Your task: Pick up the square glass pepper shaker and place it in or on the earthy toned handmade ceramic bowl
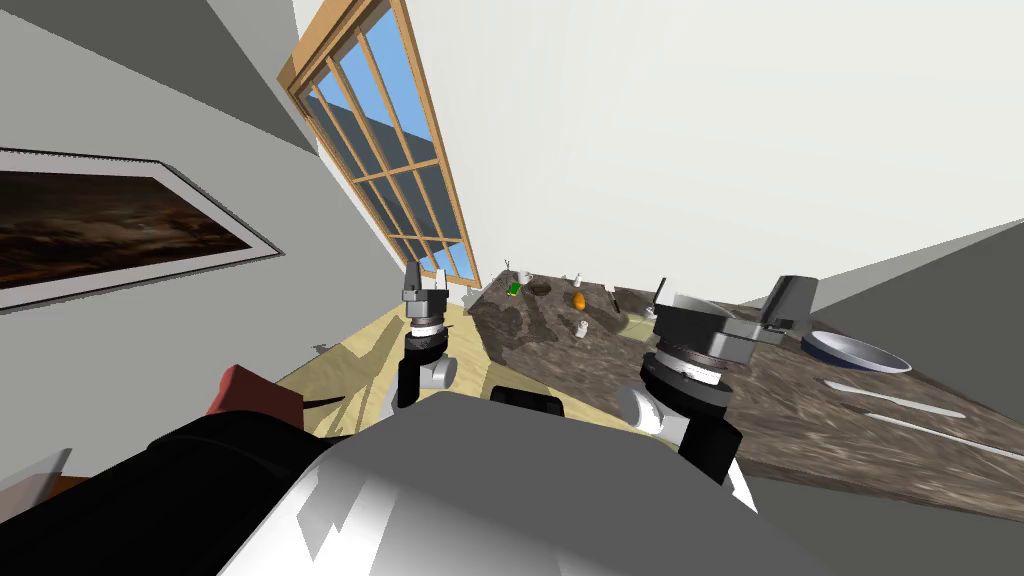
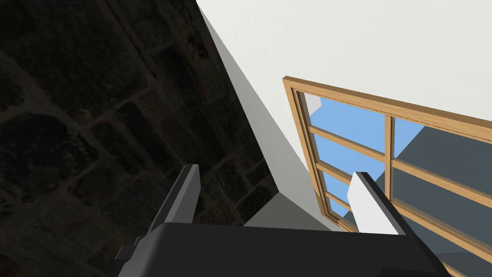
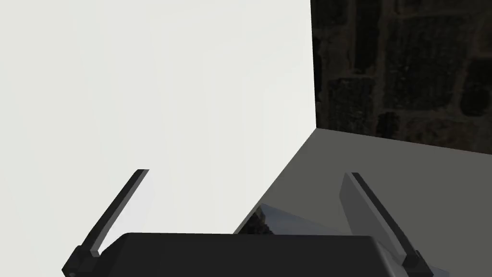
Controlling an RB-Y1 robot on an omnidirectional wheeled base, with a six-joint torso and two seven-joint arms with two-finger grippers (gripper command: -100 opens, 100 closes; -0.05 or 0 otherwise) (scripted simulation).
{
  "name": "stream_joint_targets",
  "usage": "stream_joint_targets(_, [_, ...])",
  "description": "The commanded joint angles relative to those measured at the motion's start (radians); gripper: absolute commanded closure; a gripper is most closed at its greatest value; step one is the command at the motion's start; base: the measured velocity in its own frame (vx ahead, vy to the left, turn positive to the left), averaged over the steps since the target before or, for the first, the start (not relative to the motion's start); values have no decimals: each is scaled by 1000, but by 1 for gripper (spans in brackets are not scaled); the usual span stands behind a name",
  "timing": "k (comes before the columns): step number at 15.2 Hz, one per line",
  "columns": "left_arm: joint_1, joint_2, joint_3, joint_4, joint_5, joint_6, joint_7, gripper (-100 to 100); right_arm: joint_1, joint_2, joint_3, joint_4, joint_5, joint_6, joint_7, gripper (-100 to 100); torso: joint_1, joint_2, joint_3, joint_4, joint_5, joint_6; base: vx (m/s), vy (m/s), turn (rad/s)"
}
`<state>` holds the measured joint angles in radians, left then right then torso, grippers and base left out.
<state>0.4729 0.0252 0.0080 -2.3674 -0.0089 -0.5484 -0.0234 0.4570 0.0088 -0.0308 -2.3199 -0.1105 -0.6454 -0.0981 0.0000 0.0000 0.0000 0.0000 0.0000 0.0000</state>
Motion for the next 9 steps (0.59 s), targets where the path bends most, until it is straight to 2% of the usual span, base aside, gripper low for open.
stream_joint_targets(1, [0,0,0,0,0,0,0,0,1,-36,0,8,12,4,-3,-100,0,0,0,0,0,0,-6,10,-1])
stream_joint_targets(2, [0,0,0,0,0,0,0,0,2,-62,-1,16,24,9,-7,-100,0,0,0,0,0,0,-10,25,-3])
stream_joint_targets(3, [0,0,0,0,0,0,0,0,2,-62,-1,16,24,9,-7,-100,1,0,0,0,0,0,-12,28,-5])
stream_joint_targets(5, [0,0,0,0,0,0,0,0,6,-116,-2,39,60,21,-16,-100,2,1,0,0,0,0,-19,35,-5])
stream_joint_targets(6, [0,0,0,0,0,0,0,0,6,-116,-2,39,60,21,-16,-100,2,1,1,0,0,0,-19,43,-6])
stream_joint_targets(8, [0,0,0,0,0,0,0,0,11,-168,-5,69,108,38,-30,-100,3,1,1,0,1,0,-19,53,-5])
stream_joint_targets(9, [0,0,0,0,0,0,0,0,11,-168,-5,69,108,38,-30,-100,4,1,1,0,1,0,-24,60,-6])
